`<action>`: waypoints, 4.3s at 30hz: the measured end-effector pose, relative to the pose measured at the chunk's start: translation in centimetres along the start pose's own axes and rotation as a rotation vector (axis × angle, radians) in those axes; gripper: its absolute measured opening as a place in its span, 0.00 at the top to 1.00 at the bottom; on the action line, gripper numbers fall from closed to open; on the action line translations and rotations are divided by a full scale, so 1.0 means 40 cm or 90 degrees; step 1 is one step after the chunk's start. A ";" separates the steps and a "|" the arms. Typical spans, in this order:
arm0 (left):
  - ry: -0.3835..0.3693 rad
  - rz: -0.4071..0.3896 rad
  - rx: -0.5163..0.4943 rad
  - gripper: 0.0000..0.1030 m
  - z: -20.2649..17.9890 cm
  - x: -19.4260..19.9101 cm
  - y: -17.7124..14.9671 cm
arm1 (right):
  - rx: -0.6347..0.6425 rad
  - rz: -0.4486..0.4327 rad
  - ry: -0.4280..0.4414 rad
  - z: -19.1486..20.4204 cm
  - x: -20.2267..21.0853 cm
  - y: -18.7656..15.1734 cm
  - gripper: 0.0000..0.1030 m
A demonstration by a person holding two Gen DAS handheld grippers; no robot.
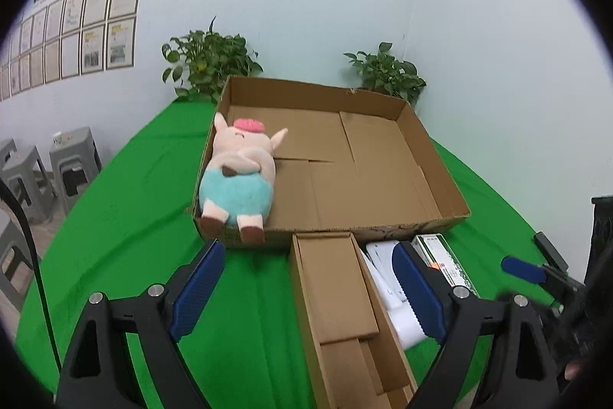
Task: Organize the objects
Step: 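Open the left gripper to release the pig inside the box, then grasp the long narrow cardboard box by its wall with the left gripper, then lower the narrow cardboard box into the large box beside the pig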
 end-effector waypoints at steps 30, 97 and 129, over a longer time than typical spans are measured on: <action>-0.060 0.227 0.055 0.80 0.004 -0.148 -0.290 | 0.087 0.182 -0.085 0.109 -0.204 -0.216 0.71; 0.006 0.082 -0.018 0.86 0.043 -0.424 0.339 | -0.005 0.008 -0.102 -0.104 -0.569 0.498 0.77; 0.079 0.071 -0.033 0.81 0.198 -0.391 0.233 | 0.011 0.141 -0.224 -0.203 -1.021 0.346 0.92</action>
Point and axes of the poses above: each gripper's, at about its wrist camera, not at the fingertips, and x roughly against the way its jaws point, z to its left, y to its top, the point moved 8 cm from there along -x, roughly the way its jaws point, and after that the axes turned 10 degrees about -y, right-handed, at the moved point
